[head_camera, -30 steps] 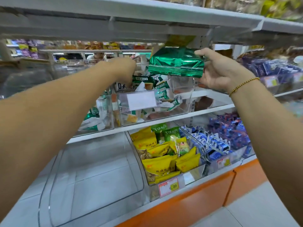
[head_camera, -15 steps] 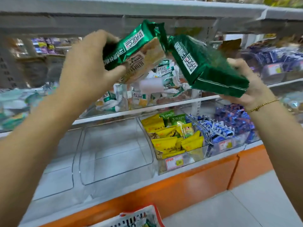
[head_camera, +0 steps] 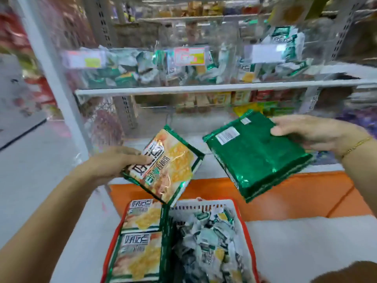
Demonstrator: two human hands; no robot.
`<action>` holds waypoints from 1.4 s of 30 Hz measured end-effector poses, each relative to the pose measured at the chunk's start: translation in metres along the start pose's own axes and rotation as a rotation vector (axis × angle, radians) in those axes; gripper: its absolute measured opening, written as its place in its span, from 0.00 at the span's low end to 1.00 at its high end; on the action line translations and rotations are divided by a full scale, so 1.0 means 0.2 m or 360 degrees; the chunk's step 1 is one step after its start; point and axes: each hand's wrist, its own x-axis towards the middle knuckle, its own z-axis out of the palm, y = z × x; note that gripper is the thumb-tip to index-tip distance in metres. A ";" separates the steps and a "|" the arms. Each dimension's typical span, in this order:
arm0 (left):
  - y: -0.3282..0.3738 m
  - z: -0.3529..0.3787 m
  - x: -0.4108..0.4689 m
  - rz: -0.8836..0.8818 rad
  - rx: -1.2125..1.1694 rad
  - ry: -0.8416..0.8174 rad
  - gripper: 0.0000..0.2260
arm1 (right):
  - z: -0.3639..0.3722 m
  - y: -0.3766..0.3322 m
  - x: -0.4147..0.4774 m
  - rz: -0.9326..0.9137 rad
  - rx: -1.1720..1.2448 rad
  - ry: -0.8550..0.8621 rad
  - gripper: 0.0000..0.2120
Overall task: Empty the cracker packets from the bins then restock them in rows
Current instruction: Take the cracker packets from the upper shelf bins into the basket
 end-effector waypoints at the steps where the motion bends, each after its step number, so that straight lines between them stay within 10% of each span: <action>1: -0.11 -0.04 -0.02 -0.0108 -0.0031 -0.0070 0.32 | 0.05 0.02 0.05 0.0092 -0.0125 -0.0058 0.36; 15: -1.07 -0.24 0.02 -0.0834 -0.0781 -0.0192 0.16 | 0.66 0.33 0.54 0.0145 -0.1769 -0.0057 0.21; 27: -1.01 -0.14 0.49 -0.0746 -0.0069 -0.0757 0.35 | 0.68 0.50 0.59 0.0035 -0.1769 0.0108 0.20; 31: -0.99 -0.12 0.58 -0.0750 0.0027 -0.0760 0.21 | 0.68 0.53 0.56 0.0004 -0.1828 0.0134 0.20; 42: -1.10 -0.12 0.64 -0.0710 0.0082 -0.0846 0.22 | 0.83 0.50 0.57 -0.0135 -0.1985 0.0193 0.19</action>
